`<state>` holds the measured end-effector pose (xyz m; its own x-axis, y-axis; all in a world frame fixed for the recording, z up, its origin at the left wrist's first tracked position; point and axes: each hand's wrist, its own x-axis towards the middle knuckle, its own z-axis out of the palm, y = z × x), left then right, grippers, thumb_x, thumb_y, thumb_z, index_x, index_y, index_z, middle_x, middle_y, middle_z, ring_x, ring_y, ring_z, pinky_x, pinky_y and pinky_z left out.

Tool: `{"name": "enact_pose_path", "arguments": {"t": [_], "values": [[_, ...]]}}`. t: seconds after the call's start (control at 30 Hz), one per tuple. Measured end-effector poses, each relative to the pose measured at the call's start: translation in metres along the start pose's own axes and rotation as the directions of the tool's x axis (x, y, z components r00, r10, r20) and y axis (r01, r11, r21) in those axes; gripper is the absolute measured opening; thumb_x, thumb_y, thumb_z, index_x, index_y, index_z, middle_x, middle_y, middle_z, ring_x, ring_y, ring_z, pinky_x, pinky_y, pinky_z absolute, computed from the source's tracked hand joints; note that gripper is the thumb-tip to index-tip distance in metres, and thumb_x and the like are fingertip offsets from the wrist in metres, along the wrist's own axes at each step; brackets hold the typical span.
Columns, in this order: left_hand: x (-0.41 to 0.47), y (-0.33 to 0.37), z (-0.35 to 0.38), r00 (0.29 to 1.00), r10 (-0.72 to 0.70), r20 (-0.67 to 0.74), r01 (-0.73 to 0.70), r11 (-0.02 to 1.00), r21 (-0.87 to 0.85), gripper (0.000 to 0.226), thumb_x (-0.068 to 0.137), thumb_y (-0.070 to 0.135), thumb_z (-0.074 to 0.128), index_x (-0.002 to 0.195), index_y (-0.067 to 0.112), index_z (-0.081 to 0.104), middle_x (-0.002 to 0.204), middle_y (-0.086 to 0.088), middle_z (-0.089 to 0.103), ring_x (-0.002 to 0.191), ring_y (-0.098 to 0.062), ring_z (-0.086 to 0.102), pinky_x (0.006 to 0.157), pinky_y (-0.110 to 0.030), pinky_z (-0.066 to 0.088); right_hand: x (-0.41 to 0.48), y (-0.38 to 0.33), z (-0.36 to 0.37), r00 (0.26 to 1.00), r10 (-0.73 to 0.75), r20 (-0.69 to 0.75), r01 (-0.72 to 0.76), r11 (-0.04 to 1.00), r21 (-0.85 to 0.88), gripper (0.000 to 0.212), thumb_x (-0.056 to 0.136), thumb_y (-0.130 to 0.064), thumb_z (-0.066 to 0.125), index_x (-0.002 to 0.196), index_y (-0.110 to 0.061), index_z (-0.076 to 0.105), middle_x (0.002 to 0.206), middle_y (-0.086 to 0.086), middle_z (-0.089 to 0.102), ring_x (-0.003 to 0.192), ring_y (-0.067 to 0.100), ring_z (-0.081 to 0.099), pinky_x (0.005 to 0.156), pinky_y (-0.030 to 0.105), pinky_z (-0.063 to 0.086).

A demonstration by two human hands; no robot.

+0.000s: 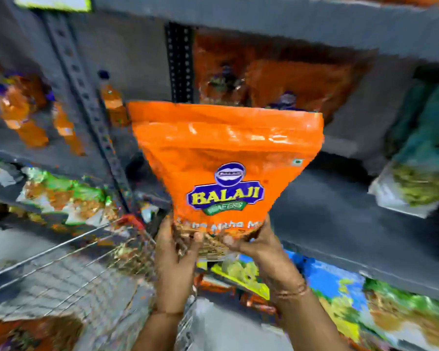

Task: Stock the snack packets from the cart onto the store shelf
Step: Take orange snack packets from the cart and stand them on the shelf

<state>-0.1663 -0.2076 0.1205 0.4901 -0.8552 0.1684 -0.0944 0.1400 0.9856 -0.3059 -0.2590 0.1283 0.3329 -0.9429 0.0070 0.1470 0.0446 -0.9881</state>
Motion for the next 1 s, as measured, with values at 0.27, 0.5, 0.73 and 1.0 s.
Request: {"name": "enact_pose_path", "arguments": {"t": [0.27,0.5,0.73,1.0], "values": [[0.034,0.016,0.169,0.925,0.039,0.378,-0.014,0.998,-0.068,0.053,0.081,0.003,0.064,0.128,0.007,0.042,0.13,-0.016,0.054,0.117,-0.022,0.052,0.101,-0.031,0.042,0.003,-0.052,-0.151,0.934,-0.131,-0.333,0.077,0.982,-0.171,0.091,0.057,0.018,0.075,0.131,-0.01,0.03,0.132,0.021,0.05,0.119,0.033,0.052,0.099,0.056,0.044],[0.07,-0.008,0.277,0.897,-0.017,0.441,0.08,0.989,-0.123,0.047,0.082,-0.004,0.061,0.126,0.001,0.045,0.129,-0.023,0.055,0.107,-0.015,0.05,0.075,-0.007,0.047,0.048,-0.041,-0.234,0.859,-0.189,-0.476,0.112,0.976,-0.186,0.079,0.062,0.024,0.067,0.128,0.0,0.03,0.131,0.024,0.049,0.108,0.027,0.054,0.091,0.041,0.051],[0.093,-0.054,0.308,0.838,-0.037,0.544,0.001,0.998,0.066,0.076,0.068,0.003,0.077,0.133,0.013,0.038,0.127,-0.004,0.052,0.116,-0.015,0.048,0.089,-0.018,0.039,0.084,-0.015,-0.258,0.792,-0.215,-0.571,0.097,0.968,-0.231,0.059,0.072,0.008,0.069,0.12,-0.01,0.039,0.108,-0.004,0.057,0.093,0.002,0.056,0.08,0.023,0.052],[0.092,-0.071,0.315,0.92,-0.064,0.388,-0.012,0.981,0.192,0.067,0.069,0.011,0.077,0.128,0.011,0.047,0.13,-0.011,0.058,0.116,-0.026,0.055,0.085,-0.019,0.039,0.098,0.006,-0.253,0.772,-0.156,-0.616,0.003,0.97,-0.242,0.056,0.081,-0.011,0.066,0.129,-0.006,0.038,0.118,0.004,0.052,0.112,0.018,0.048,0.091,0.024,0.038]]}}
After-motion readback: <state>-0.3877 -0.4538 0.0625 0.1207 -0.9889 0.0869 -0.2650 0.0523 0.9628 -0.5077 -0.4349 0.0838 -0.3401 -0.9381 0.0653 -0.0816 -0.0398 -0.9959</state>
